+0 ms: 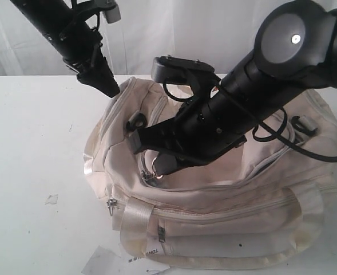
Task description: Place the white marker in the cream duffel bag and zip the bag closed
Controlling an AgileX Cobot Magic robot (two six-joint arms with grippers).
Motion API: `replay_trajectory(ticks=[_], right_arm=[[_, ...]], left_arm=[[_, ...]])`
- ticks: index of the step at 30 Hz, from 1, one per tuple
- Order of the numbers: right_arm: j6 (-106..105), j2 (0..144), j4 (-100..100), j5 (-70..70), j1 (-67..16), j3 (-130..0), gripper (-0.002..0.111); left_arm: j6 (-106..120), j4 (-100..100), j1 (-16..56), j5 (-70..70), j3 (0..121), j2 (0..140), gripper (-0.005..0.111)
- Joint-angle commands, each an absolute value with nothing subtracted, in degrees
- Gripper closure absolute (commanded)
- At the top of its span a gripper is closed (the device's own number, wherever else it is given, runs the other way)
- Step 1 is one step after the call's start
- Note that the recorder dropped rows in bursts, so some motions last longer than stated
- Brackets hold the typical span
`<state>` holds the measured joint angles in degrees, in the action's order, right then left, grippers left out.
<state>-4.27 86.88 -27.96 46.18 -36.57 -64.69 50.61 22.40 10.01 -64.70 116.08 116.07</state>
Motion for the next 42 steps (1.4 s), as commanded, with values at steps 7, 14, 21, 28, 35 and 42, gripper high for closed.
replay_trajectory(ticks=[7, 14, 21, 28, 35, 42], right_arm=[[-6.4, 86.5, -24.6, 45.6, -36.6, -64.6, 0.108], [-5.8, 86.5, -19.6, 47.1, -36.6, -64.6, 0.108], [-5.8, 86.5, -19.8, 47.0, -36.6, -64.6, 0.108], [-5.8, 86.5, -19.8, 45.8, -36.6, -64.6, 0.108], [-5.8, 86.5, -19.8, 43.3, -36.6, -64.6, 0.108], [-5.8, 86.3, -20.1, 43.2, -36.6, -64.6, 0.108]], left_arm=[[72.1, 32.9, 10.0, -70.0, 108.3, 112.0, 0.055], [45.3, 30.9, 9.8, -70.0, 100.5, 111.2, 0.056], [21.0, 29.9, 11.5, -70.0, 100.5, 111.3, 0.056], [14.6, 26.7, 15.0, -70.0, 100.5, 111.5, 0.053], [4.6, 16.1, 15.6, -70.0, 100.5, 111.5, 0.050], [4.5, 16.3, 15.6, -69.9, 100.5, 111.5, 0.050]])
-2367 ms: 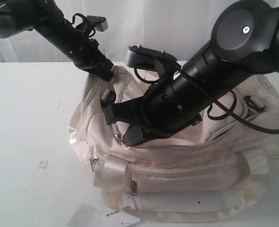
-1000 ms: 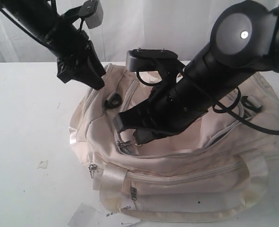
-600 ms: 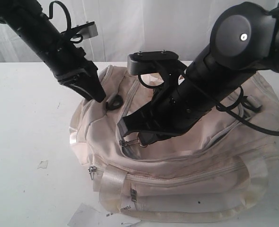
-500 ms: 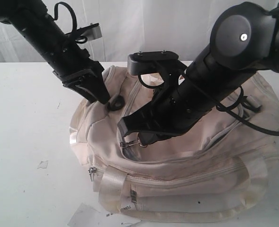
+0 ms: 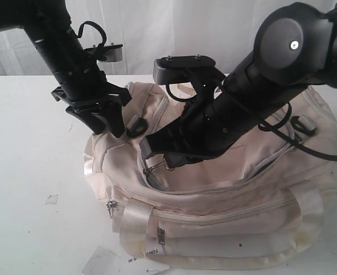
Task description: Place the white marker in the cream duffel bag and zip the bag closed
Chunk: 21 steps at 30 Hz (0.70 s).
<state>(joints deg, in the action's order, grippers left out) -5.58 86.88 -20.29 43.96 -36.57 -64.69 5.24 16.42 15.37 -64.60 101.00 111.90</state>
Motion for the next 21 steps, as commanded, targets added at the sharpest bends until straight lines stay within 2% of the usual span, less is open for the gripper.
replay_trajectory(ticks=[1, 10, 21], right_arm=[[-5.8, 86.1, -20.1, 43.2, -36.6, -64.6, 0.108], [-5.8, 86.1, -20.3, 42.7, -36.6, -64.6, 0.108], [-6.2, 85.9, -20.9, 42.2, -36.6, -64.6, 0.108]], left_arm=[[4.2, 16.3, 15.6, -69.9, 100.5, 111.5, 0.050], [1.0, 26.5, 15.6, -70.0, 100.5, 111.5, 0.050], [1.3, 24.3, 16.1, -67.2, 100.5, 115.4, 0.050]])
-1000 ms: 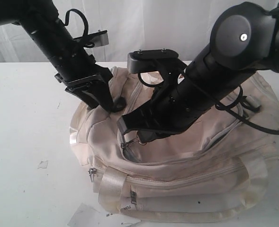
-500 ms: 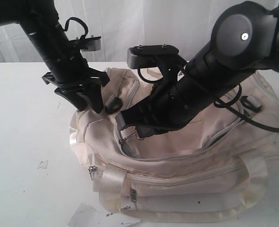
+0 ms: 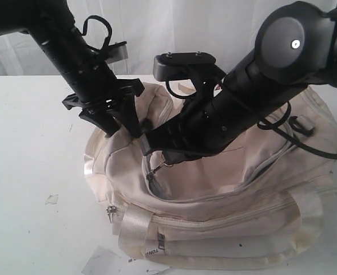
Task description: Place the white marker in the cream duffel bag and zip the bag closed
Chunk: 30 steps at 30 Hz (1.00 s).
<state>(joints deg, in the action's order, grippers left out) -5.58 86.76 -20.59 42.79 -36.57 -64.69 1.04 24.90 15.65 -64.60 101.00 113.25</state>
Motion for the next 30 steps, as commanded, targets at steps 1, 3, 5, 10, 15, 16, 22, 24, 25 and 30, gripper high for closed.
replay_trajectory(ticks=[1, 3, 5, 10, 15, 16, 22, 24, 25, 30], right_arm=[[-6.2, 85.7, -20.9, 42.2, -36.6, -64.6, 0.108], [-6.2, 85.2, -20.9, 42.1, -36.6, -64.6, 0.108], [-6.2, 84.8, -20.9, 41.9, -36.6, -64.6, 0.108], [-6.3, 83.9, -20.9, 42.0, -36.6, -64.6, 0.108], [-6.3, 83.8, -20.9, 45.8, -36.6, -64.6, 0.108], [-6.3, 83.8, -20.9, 46.8, -36.6, -64.6, 0.108], [-6.0, 83.8, -21.0, 53.6, -36.6, -64.6, 0.108], [-5.7, 83.7, -21.0, 56.3, -36.6, -64.6, 0.108], [-5.6, 83.5, -21.0, 57.6, -36.6, -64.6, 0.108], [-4.8, 82.0, -20.8, 61.6, -36.6, -64.6, 0.108]], left_arm=[[1.3, 24.2, 16.1, -67.3, 100.5, 116.1, 0.051], [1.5, 23.9, 16.1, -67.3, 100.5, 117.0, 0.056], [1.5, 23.6, 16.1, -67.3, 100.5, 117.6, 0.070], [4.2, 23.1, 16.1, -66.9, 100.5, 117.7, 0.107], [4.3, 23.1, 16.1, -65.5, 100.5, 117.7, 0.107], [4.3, 23.1, 16.1, -65.2, 100.5, 117.7, 0.107], [4.3, 22.3, 16.1, -63.1, 100.5, 117.7, 0.107], [4.3, 21.0, 16.1, -62.4, 100.5, 117.7, 0.107], [4.3, 20.0, 16.1, -62.0, 100.5, 117.7, 0.107], [4.3, 17.3, 16.0, -61.6, 100.5, 117.7, 0.107]])
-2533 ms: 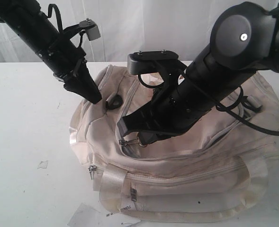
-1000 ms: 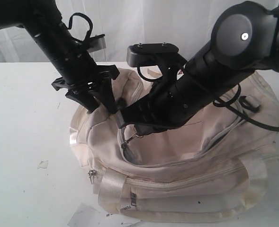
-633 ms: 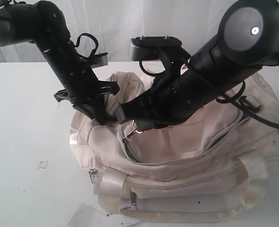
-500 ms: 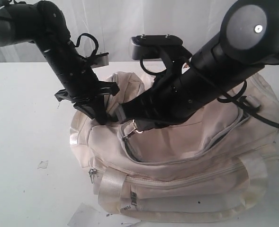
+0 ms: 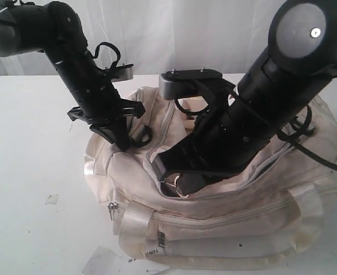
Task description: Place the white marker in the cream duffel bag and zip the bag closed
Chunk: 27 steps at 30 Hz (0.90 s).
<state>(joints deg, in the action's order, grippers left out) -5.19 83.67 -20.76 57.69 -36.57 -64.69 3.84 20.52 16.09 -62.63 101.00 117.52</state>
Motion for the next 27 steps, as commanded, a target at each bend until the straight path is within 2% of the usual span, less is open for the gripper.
replay_trajectory(ticks=[1, 9, 15, 20, 23, 27], right_arm=[[-4.8, 81.6, -20.8, 61.6, -36.6, -64.6, 0.108], [-1.0, 80.5, -15.2, 64.8, -36.6, -64.6, 0.108], [-0.8, 80.5, -14.8, 61.8, -36.6, -64.6, 0.108], [-0.8, 80.5, -14.8, 61.1, -36.6, -64.6, 0.108], [-0.8, 80.5, -14.8, 61.1, -36.6, -64.6, 0.108], [-0.8, 80.5, -14.8, 61.1, -36.6, -64.6, 0.108]], left_arm=[[4.3, 17.1, 16.0, -61.1, 100.5, 117.7, 0.107], [4.3, 17.1, 16.0, -60.8, 100.5, 117.7, 0.107], [4.9, 16.9, 16.0, -60.8, 101.0, 116.6, 0.107], [6.4, 12.4, 16.0, -63.5, 107.6, 115.7, 0.107], [6.4, 11.2, 16.0, -67.8, 111.3, 115.7, 0.094], [6.2, 11.7, 16.0, -70.0, 113.4, 115.7, 0.066]])
